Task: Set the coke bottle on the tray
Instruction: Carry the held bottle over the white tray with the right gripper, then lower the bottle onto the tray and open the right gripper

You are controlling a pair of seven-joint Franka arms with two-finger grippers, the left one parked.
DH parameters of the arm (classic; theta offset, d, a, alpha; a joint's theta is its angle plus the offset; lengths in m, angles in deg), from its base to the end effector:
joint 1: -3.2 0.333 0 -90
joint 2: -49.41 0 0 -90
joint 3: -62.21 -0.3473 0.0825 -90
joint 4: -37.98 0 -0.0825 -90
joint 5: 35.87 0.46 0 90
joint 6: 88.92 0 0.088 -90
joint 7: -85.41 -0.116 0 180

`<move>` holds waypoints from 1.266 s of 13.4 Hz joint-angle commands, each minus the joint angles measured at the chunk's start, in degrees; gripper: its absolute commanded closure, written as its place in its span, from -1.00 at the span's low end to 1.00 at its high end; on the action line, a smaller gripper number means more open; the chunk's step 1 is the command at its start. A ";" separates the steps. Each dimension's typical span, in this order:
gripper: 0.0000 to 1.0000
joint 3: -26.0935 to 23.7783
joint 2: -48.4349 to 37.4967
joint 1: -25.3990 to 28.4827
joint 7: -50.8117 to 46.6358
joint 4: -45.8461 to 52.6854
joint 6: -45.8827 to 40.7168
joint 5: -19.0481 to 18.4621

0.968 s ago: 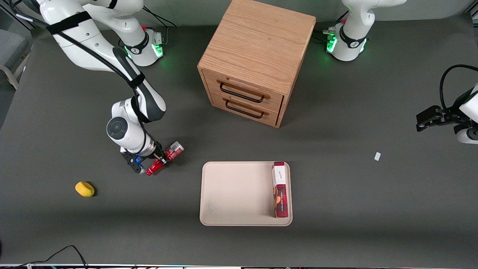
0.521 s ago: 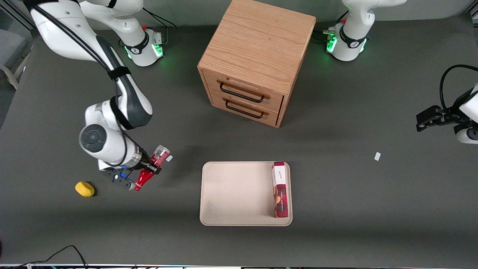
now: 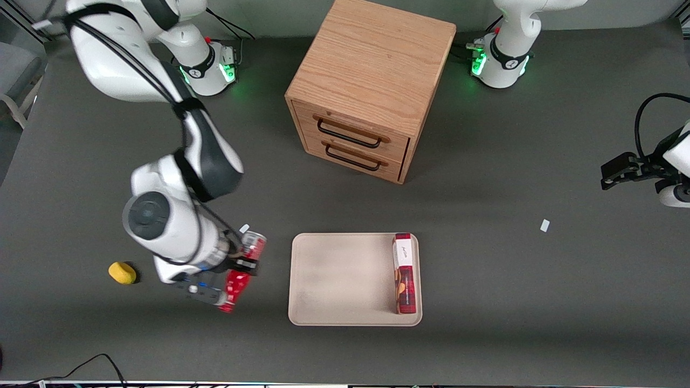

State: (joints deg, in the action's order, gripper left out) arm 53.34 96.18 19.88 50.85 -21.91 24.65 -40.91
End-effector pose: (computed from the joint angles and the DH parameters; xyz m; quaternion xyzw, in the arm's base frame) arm 0.8104 0.3305 0.3580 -0.9937 0.0910 -0.0490 0.0437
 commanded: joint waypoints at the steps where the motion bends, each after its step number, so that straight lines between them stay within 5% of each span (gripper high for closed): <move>1: 0.73 -0.18 8.67 1.52 8.08 8.66 3.92 -0.86; 9: 0.51 0.61 18.17 6.09 10.04 8.48 11.22 -1.03; 12: 0.27 0.70 19.67 5.74 10.12 8.48 11.84 -1.03; 14: -0.19 0.70 20.11 5.65 9.95 8.39 13.68 -1.03; 15: -0.89 0.78 20.37 5.65 9.95 8.31 14.04 -1.03; 17: -1.00 0.96 20.38 5.48 9.95 8.22 14.39 -1.03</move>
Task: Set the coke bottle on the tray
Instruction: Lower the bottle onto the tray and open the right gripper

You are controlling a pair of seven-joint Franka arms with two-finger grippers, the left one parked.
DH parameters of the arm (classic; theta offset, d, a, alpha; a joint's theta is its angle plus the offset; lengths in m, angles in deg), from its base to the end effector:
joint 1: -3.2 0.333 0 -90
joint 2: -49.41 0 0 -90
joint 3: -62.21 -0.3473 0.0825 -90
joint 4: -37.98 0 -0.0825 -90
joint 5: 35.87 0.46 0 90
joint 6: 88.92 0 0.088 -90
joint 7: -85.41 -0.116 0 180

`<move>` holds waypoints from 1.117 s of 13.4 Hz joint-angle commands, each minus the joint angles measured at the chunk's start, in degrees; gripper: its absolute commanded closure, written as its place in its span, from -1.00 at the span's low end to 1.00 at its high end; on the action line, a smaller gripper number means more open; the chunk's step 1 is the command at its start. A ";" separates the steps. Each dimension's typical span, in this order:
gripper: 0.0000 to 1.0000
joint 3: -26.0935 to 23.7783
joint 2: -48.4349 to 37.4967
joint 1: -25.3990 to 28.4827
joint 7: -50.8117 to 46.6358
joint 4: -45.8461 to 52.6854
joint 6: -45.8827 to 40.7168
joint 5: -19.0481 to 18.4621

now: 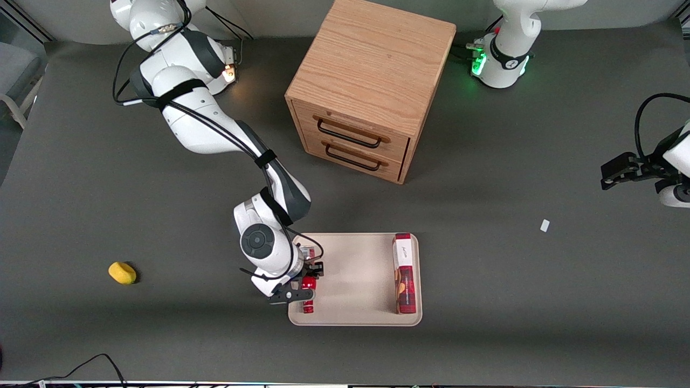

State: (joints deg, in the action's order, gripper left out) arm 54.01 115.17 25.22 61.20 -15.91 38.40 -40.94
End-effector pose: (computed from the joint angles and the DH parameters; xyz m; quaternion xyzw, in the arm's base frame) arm 0.7991 0.4028 0.1460 -0.9967 -0.0302 -0.0519 0.0549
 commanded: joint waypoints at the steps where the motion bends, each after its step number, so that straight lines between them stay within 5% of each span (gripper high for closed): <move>1: -1.00 0.37 1.39 0.13 -0.41 2.21 0.64 -1.00; 9: -1.00 -0.42 -4.75 -1.36 -0.32 1.33 -0.67 1.79; 11: -1.00 -0.24 -9.40 -2.93 0.03 -0.59 -2.24 5.76; 15: -1.00 0.37 -23.09 -8.99 1.34 -11.46 -11.64 4.90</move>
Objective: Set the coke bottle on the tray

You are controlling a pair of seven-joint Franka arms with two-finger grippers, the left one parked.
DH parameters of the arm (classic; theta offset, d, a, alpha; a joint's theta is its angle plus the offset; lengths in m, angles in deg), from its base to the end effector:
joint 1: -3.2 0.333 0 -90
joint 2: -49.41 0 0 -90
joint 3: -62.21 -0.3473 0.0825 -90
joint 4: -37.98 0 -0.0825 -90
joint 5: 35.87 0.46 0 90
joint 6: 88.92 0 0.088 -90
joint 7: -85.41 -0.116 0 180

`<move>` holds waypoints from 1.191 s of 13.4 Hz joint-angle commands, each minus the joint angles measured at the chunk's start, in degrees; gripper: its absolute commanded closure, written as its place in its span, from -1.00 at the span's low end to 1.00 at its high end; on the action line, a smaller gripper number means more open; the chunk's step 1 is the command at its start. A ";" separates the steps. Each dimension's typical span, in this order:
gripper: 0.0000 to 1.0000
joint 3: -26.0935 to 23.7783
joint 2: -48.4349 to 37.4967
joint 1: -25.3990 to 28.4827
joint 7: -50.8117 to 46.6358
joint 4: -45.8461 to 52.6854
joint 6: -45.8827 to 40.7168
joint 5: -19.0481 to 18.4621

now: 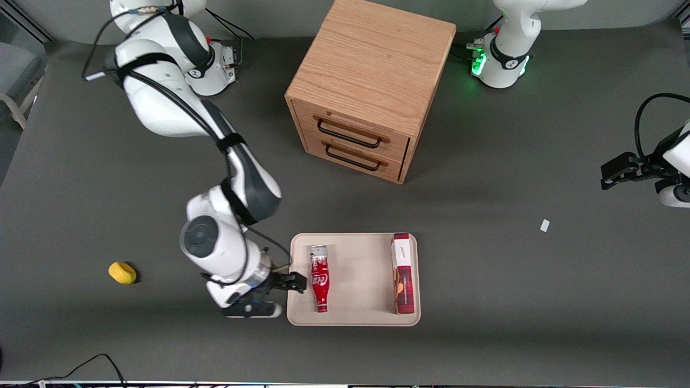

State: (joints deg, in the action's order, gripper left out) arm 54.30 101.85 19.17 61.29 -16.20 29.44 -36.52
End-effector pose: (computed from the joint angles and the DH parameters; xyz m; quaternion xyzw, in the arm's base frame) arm 0.8414 0.3188 0.3352 -0.9928 0.0322 -0.0778 0.0853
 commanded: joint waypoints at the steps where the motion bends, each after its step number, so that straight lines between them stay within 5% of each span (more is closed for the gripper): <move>1: -1.00 0.00 -13.73 -5.65 5.18 -16.51 -2.35 -0.23; 3: -1.00 0.00 -19.55 -11.71 16.95 -23.91 -2.34 -0.06; 7: -1.00 0.00 -34.56 -20.52 18.75 -40.69 -2.43 0.20; 11: -1.00 0.61 -48.29 -21.06 16.56 -52.49 -3.66 0.29; 16: -1.00 0.44 -58.58 -20.53 17.34 -54.10 -13.76 0.20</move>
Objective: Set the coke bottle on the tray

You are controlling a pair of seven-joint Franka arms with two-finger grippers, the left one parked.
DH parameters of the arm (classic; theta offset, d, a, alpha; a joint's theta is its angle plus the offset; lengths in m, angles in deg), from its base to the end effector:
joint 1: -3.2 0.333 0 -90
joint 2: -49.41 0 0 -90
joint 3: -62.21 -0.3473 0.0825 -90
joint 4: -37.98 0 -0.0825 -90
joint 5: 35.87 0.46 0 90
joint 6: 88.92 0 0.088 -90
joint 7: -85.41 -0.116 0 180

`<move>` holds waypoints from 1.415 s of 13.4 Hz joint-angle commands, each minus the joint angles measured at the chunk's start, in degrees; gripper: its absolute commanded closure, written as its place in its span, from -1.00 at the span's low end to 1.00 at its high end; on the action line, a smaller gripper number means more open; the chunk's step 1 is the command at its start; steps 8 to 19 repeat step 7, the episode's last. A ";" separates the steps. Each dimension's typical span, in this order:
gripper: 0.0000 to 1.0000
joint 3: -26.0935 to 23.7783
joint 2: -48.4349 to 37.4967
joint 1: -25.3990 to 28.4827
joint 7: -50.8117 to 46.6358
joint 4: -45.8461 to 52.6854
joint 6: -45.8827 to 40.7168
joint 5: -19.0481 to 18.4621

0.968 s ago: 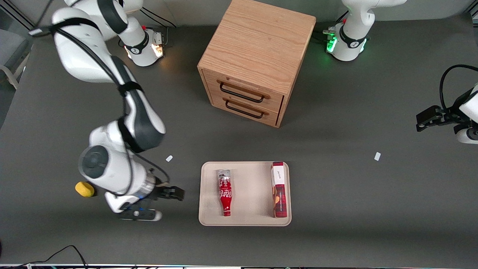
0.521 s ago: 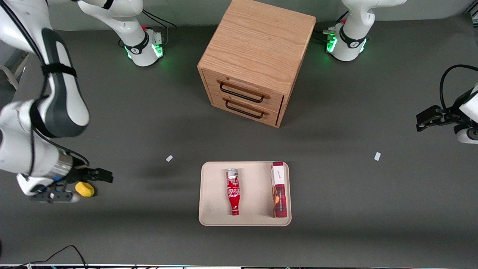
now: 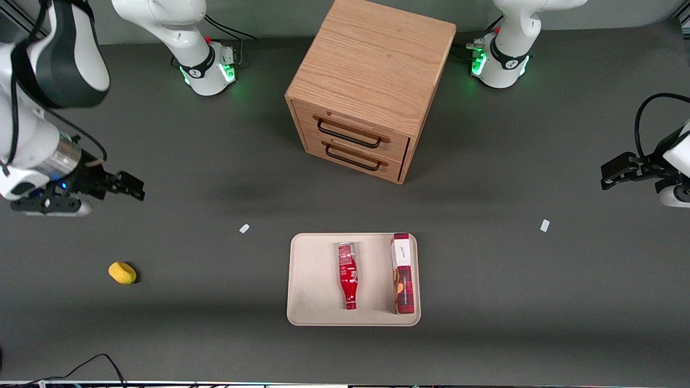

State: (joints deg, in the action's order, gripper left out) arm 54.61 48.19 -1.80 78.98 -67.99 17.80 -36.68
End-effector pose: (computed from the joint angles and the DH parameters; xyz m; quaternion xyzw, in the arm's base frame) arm 0.6323 0.0280 0.5316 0.9993 -0.0315 0.0177 0.0068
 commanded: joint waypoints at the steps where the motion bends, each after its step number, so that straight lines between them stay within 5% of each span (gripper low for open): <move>1: -1.00 0.21 -5.63 0.43 -0.25 -1.18 -3.44 0.37; 5: -1.00 0.22 -5.38 0.43 -1.30 6.29 -11.44 0.55; 19: -1.00 0.13 -4.68 0.52 -1.39 7.79 -11.45 0.63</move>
